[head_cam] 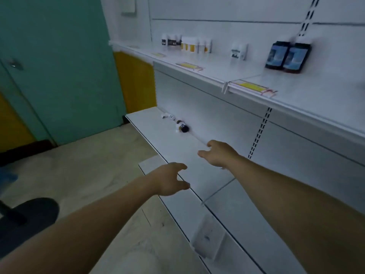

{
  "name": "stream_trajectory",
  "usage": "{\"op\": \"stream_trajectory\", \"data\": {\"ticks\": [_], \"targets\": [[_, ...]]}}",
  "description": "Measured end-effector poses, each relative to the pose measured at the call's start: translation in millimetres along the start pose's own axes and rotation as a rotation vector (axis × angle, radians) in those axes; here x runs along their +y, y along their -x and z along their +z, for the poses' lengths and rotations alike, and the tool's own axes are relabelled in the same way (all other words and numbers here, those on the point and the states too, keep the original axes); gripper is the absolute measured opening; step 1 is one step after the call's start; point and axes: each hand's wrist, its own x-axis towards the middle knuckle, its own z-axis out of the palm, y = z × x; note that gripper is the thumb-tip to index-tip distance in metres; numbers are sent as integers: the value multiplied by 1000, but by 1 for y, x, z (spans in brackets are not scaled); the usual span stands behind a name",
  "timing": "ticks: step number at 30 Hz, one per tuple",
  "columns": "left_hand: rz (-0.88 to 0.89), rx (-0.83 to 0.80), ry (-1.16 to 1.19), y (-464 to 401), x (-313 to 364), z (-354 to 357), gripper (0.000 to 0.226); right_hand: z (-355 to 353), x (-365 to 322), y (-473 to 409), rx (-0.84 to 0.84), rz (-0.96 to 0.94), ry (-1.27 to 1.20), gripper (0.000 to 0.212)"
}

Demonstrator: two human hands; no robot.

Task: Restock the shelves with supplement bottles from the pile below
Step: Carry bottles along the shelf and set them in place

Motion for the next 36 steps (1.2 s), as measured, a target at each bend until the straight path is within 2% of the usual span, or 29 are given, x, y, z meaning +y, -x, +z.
{"op": "stream_trajectory", "data": {"ticks": [6, 14, 19, 25, 28, 31, 33, 36], "targets": [[133, -196, -52, -96, -43, -31, 72, 1, 21, -48, 65, 234, -123, 70], [292, -347, -140, -215, -24, -9, 73, -4, 108, -73, 183, 541, -143, 69], [339, -348, -197, -278, -8, 16, 74, 19, 146, -93, 159, 607, -169, 70], [456, -346, -143, -350, 2, 62, 68, 67, 181, -122, 156, 643, -157, 77], [420, -308, -110, -381, 1, 91, 86, 86, 192, -134, 170, 653, -117, 77], [395, -324, -140, -403, -7, 120, 90, 107, 198, -142, 189, 684, -113, 66], [418, -309, -200, -410, -10, 136, 84, 117, 195, -142, 290, 701, -117, 50], [479, -144, -230, -408, -13, 152, 61, 127, 185, -134, 403, 707, -143, 36]]}}
